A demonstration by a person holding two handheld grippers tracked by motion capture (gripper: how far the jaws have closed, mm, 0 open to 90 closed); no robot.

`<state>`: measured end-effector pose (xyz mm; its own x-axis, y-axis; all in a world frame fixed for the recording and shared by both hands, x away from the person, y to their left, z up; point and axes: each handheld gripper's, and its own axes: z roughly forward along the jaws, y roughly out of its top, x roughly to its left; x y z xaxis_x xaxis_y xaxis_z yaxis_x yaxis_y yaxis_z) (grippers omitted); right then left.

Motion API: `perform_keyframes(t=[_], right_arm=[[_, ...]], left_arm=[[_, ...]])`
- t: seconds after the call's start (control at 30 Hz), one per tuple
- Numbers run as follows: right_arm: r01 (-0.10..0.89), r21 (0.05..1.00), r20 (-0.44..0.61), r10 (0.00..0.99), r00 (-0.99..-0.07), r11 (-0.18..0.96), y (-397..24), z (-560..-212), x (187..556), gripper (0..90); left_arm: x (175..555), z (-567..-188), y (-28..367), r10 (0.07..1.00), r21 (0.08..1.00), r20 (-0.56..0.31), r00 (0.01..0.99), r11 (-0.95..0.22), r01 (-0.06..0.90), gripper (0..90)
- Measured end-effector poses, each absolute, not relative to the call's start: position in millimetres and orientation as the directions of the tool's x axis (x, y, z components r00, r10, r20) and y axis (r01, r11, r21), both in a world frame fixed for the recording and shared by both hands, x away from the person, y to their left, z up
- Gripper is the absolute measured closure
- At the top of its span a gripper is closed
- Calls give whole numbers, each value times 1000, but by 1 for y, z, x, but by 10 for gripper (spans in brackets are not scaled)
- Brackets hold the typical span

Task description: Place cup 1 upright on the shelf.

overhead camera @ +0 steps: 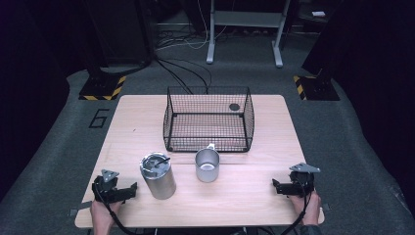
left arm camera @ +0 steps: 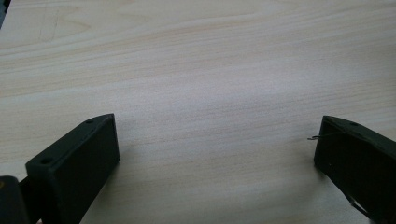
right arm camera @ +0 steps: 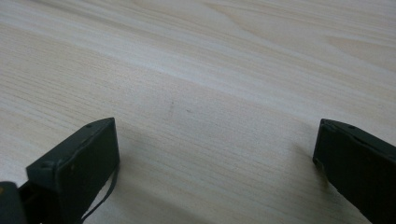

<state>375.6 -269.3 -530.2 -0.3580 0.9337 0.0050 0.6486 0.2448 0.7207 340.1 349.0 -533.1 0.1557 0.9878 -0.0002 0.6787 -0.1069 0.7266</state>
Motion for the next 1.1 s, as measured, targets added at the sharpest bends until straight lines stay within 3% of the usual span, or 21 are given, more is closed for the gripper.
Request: perform_keyframes(t=[0.47, 1.1], right_arm=[[646, 720, 0, 931, -365, 253, -270, -530, 376, 1], [645, 721, 0, 931, -366, 254, -270, -530, 376, 3]], left_arm=[[341, -531, 349, 992, 714, 0, 130, -91, 695, 5], [312, -488, 350, 946, 804, -78, 314, -127, 581, 0]])
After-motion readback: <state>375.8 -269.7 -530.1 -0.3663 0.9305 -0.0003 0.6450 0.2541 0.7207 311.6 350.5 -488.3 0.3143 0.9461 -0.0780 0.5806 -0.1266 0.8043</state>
